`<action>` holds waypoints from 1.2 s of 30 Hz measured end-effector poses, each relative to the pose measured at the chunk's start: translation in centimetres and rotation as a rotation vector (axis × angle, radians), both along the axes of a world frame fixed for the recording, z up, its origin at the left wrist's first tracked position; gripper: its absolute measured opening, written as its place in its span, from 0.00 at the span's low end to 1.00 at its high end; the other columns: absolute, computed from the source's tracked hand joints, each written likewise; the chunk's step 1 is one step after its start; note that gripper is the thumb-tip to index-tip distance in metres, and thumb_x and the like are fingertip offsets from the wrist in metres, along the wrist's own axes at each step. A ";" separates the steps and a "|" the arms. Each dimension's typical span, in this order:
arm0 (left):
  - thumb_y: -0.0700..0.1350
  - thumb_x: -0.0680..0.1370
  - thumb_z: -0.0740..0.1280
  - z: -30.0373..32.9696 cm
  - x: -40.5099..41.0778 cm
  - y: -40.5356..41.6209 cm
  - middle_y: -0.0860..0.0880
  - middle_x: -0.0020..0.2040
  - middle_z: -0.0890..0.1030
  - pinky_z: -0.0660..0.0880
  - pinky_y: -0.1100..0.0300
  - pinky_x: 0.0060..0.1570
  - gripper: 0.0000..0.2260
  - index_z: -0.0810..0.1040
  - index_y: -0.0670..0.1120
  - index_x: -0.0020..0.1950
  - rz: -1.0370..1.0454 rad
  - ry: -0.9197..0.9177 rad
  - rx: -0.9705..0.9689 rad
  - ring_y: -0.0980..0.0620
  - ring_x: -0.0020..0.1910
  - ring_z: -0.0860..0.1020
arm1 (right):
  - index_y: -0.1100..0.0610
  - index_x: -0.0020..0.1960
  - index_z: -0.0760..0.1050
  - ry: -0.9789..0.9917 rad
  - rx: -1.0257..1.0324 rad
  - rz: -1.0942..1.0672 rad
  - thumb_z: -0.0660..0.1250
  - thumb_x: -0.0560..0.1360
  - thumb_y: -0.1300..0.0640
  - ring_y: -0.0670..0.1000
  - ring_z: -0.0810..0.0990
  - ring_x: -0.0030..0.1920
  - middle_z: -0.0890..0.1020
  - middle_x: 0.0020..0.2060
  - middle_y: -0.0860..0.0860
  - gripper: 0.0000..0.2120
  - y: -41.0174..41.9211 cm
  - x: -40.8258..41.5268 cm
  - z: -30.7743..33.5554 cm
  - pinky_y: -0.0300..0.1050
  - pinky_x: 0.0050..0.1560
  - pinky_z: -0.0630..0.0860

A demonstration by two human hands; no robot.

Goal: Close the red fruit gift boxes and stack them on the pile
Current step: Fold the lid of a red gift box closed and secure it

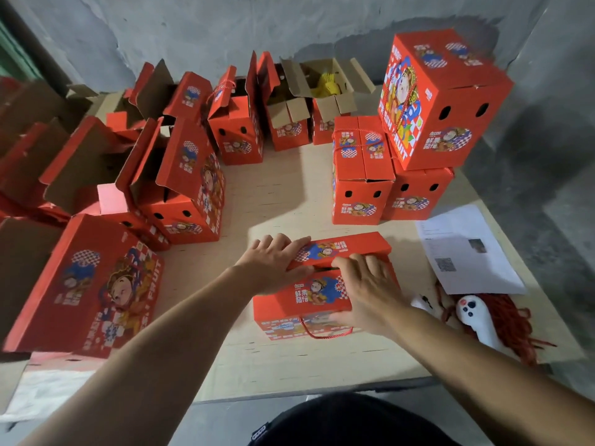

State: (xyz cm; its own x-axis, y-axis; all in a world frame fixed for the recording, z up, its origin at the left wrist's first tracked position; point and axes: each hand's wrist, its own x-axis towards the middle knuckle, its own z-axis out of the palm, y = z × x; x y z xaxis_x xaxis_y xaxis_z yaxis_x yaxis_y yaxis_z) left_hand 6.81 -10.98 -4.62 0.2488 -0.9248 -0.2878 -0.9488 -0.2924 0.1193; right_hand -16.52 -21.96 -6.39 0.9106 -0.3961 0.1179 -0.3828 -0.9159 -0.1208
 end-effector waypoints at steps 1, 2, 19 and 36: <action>0.78 0.74 0.37 -0.3 -0.1 0.1 0.47 0.73 0.69 0.67 0.42 0.69 0.41 0.49 0.61 0.83 0.003 0.002 -0.008 0.42 0.70 0.70 | 0.52 0.67 0.68 -0.047 -0.002 0.009 0.74 0.63 0.29 0.56 0.72 0.55 0.72 0.57 0.50 0.41 0.2 -0.5 -0.4 0.52 0.56 0.74; 0.78 0.74 0.35 -0.4 -0.3 0.2 0.47 0.73 0.69 0.67 0.42 0.69 0.41 0.49 0.61 0.83 0.006 -0.003 -0.019 0.43 0.70 0.69 | 0.52 0.66 0.69 -0.119 -0.003 0.020 0.71 0.66 0.30 0.56 0.71 0.56 0.71 0.59 0.51 0.38 0.3 -1.0 -0.8 0.52 0.57 0.74; 0.76 0.78 0.42 -1.0 -2.8 0.6 0.49 0.81 0.58 0.46 0.36 0.75 0.32 0.46 0.69 0.81 0.282 -0.068 -0.040 0.43 0.79 0.54 | 0.41 0.83 0.52 -0.099 0.899 -0.356 0.69 0.81 0.47 0.49 0.57 0.79 0.51 0.77 0.41 0.37 -7.1 0.9 -0.6 0.50 0.77 0.61; 0.72 0.63 0.74 -3.3 -4.0 4.0 0.47 0.62 0.81 0.79 0.39 0.63 0.43 0.73 0.52 0.73 1.058 0.807 -0.575 0.43 0.61 0.81 | 0.44 0.76 0.62 -0.281 1.043 -0.440 0.73 0.78 0.47 0.52 0.75 0.67 0.72 0.70 0.49 0.31 -6.5 -2.2 -1.2 0.58 0.63 0.79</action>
State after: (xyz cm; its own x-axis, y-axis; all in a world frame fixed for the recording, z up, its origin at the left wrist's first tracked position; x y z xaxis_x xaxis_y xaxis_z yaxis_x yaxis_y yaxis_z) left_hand 2.76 -6.98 -7.89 0.8282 -0.4482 -0.3365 0.0582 -0.5284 0.8470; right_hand -18.67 -28.48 -7.54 0.6642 -0.6950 -0.2753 -0.4827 -0.1175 -0.8679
